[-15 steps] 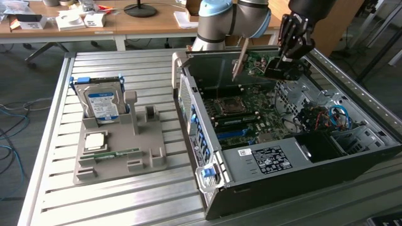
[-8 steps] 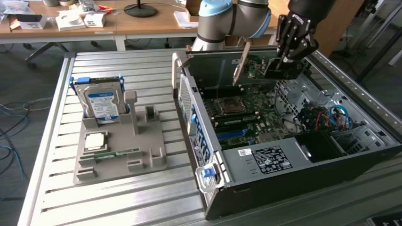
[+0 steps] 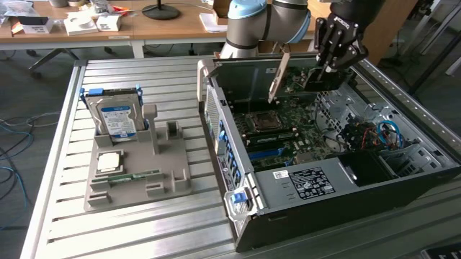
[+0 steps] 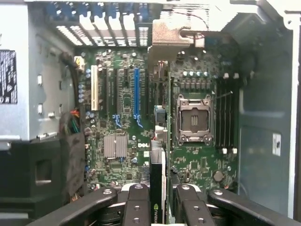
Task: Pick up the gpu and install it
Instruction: 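Insert the gpu into the slot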
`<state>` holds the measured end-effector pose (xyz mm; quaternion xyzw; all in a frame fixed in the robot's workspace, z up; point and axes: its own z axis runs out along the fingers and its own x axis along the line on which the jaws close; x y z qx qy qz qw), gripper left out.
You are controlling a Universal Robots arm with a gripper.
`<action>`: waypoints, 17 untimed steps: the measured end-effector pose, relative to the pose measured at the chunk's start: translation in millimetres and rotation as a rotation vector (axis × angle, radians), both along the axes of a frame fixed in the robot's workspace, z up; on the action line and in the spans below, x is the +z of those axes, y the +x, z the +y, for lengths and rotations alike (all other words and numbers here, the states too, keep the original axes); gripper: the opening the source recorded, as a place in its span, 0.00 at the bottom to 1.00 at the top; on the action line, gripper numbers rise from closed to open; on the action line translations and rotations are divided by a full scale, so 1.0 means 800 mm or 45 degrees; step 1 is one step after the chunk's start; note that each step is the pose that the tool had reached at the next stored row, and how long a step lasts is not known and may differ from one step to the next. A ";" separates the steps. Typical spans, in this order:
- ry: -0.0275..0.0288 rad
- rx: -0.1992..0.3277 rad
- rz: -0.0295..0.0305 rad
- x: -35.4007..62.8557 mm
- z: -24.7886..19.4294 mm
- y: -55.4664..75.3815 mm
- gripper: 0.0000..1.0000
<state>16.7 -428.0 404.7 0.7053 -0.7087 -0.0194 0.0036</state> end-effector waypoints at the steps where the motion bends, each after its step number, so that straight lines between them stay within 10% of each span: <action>1: 0.0000 0.005 -0.0001 0.000 0.0000 0.000 0.26; 5: 0.0002 0.006 -0.0031 0.000 0.0001 -0.001 0.26; 11: 0.0002 0.010 -0.0716 -0.003 0.0001 -0.007 0.26; 17: -0.0003 0.007 -0.0748 -0.005 0.0001 -0.016 0.26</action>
